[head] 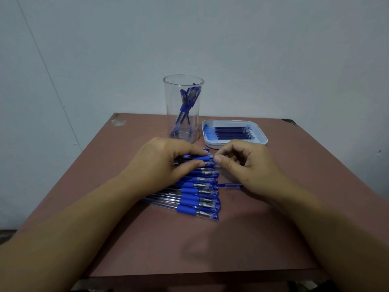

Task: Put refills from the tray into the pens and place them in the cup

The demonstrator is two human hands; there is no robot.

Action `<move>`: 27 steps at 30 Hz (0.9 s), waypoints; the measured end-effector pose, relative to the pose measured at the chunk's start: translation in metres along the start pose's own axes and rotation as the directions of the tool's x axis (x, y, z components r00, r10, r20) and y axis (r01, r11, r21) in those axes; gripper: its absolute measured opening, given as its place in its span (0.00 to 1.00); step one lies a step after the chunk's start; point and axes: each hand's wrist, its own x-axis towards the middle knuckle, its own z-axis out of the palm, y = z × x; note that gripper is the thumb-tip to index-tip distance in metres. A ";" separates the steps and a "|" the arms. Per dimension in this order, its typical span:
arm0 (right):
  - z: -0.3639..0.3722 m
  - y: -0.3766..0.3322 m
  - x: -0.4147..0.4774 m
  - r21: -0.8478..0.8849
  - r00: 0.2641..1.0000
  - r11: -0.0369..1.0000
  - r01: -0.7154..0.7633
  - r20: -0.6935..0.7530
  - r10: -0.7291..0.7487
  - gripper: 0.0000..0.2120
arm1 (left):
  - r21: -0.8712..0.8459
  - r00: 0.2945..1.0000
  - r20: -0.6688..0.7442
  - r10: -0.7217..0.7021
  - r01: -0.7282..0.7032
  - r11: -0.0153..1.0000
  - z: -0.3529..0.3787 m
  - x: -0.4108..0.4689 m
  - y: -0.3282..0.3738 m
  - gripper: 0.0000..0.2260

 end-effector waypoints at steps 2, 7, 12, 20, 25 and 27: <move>0.000 0.000 -0.001 0.037 1.000 0.999 -0.003 0.008 0.002 0.04 | -0.001 1.000 -0.003 0.004 -0.004 1.000 0.000 0.000 0.000 0.15; 0.001 -0.004 -0.001 0.100 0.999 0.994 -0.046 0.011 0.046 0.08 | 0.004 1.000 0.003 0.006 -0.006 1.000 -0.001 0.001 0.002 0.14; 0.001 -0.004 -0.001 0.086 0.999 0.996 -0.039 0.021 0.038 0.04 | 0.018 1.000 0.010 0.004 -0.004 1.000 -0.001 0.001 0.003 0.14; 0.003 -0.004 -0.001 0.174 0.994 0.979 -0.109 0.011 0.109 0.07 | 0.010 1.000 0.003 -0.001 0.001 1.000 0.000 0.000 0.001 0.15; 0.001 -0.004 0.000 0.151 0.996 0.984 -0.094 0.011 0.094 0.04 | 0.023 1.000 0.007 -0.030 0.030 0.999 0.000 0.000 0.000 0.14; 0.000 -0.003 0.000 0.120 0.995 0.988 -0.095 0.000 0.095 0.06 | 0.026 0.999 0.005 -0.042 0.042 0.999 0.000 0.000 -0.001 0.12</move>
